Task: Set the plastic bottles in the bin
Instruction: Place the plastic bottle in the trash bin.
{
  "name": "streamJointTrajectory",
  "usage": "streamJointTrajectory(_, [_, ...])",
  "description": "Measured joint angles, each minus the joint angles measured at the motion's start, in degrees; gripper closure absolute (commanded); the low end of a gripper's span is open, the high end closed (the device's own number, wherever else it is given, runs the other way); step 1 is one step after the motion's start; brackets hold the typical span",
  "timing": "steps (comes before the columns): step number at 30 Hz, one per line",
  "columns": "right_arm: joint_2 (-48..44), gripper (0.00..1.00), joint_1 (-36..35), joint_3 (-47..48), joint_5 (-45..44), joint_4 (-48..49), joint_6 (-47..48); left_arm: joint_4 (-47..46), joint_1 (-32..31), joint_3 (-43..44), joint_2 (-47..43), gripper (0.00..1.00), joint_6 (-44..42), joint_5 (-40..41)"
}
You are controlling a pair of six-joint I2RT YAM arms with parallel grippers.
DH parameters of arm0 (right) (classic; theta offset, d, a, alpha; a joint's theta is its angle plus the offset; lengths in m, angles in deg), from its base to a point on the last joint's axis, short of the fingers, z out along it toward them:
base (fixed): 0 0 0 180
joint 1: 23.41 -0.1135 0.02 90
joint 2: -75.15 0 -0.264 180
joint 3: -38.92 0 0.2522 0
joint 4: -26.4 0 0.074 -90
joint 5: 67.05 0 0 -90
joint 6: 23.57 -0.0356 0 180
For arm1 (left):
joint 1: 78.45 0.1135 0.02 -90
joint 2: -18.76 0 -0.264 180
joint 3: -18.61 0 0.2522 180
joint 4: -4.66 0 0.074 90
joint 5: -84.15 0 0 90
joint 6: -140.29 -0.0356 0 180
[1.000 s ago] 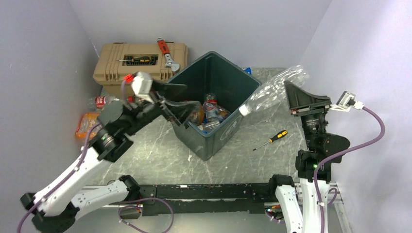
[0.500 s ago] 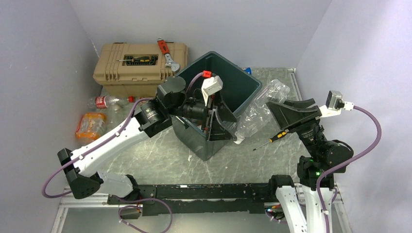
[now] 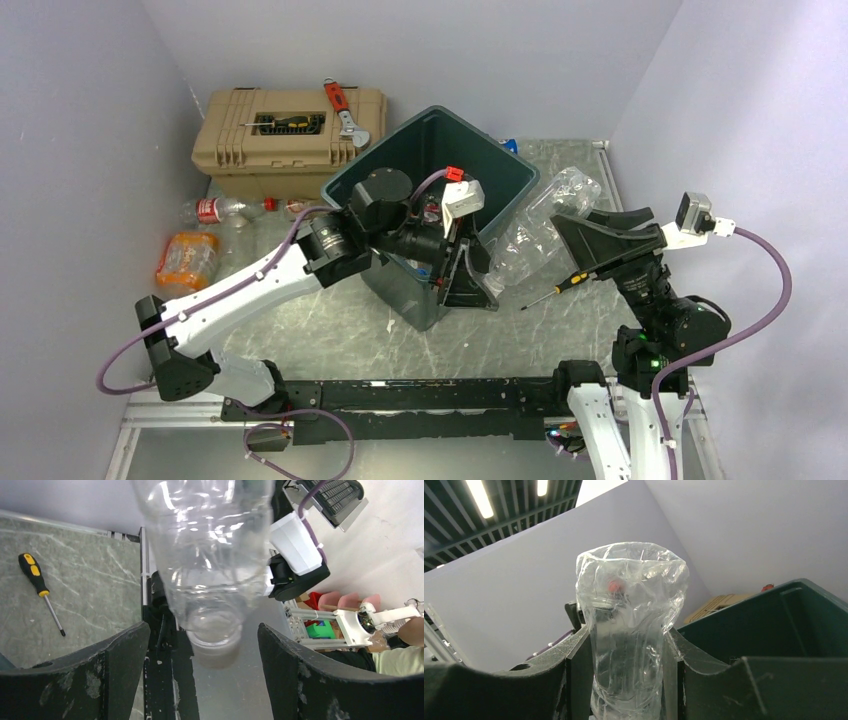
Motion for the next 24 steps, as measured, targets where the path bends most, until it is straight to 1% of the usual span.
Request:
streamJointTrajectory(2, [0.0,0.72,0.0,0.0,0.0,0.1,0.0,0.3,-0.2,0.0,1.0,0.21,0.2,0.4])
streamJointTrajectory(5, [0.0,0.72,0.0,-0.1,-0.1,0.6,-0.2,0.2,-0.4,0.0,2.0,0.39,0.5,1.1])
streamJointTrajectory(10, [-0.3,0.72,0.0,-0.9,-0.5,0.9,0.3,-0.2,-1.3,0.0,2.2,0.74,0.8,1.3])
streamJointTrajectory(12, [-0.3,0.71,0.0,-0.9,-0.5,0.9,0.9,0.1,-1.6,0.0,2.1,0.92,1.1,2.3])
streamJointTrajectory(13, [-0.5,0.69,0.0,-0.9,-0.5,0.9,1.2,0.4,-1.6,0.0,1.9,0.99,1.0,2.8])
streamJointTrajectory(14, [-0.6,0.66,0.0,-0.9,-0.5,0.9,1.7,0.6,-1.6,0.0,1.8,1.00,0.9,3.0])
streamJointTrajectory(15, [-0.7,0.52,0.0,-0.9,-0.5,0.9,1.8,0.9,-1.6,0.0,1.5,1.00,0.7,3.4])
streamJointTrajectory(16, [-0.7,0.35,0.0,-0.9,-0.5,0.8,1.8,1.3,-1.7,0.0,1.1,1.00,0.5,4.1])
streamJointTrajectory(17, [-0.7,0.22,-0.2,-0.9,-0.5,0.8,1.9,1.7,-1.9,0.0,0.7,1.00,0.3,4.8])
streamJointTrajectory(18, [-0.9,0.07,-0.3,-0.9,-0.5,0.5,1.7,2.4,-2.0,0.0,0.3,1.00,-0.1,5.6])
streamJointTrajectory(19, [-1.1,0.01,-0.4,-0.6,-0.5,-0.6,2.3,3.3,-2.0,0.0,-0.2,1.00,-1.0,6.8])
streamJointTrajectory(21, [-1.7,0.00,-0.8,0.2,-0.5,-4.3,3.6,4.6,-1.9,0.0,-1.6,1.00,-2.7,10.4])
streamJointTrajectory(24, [-2.1,0.00,-2.4,4.3,-1.4,-13.3,7.5,9.0,-1.7,1.4,-4.7,1.00,-8.4,17.3])
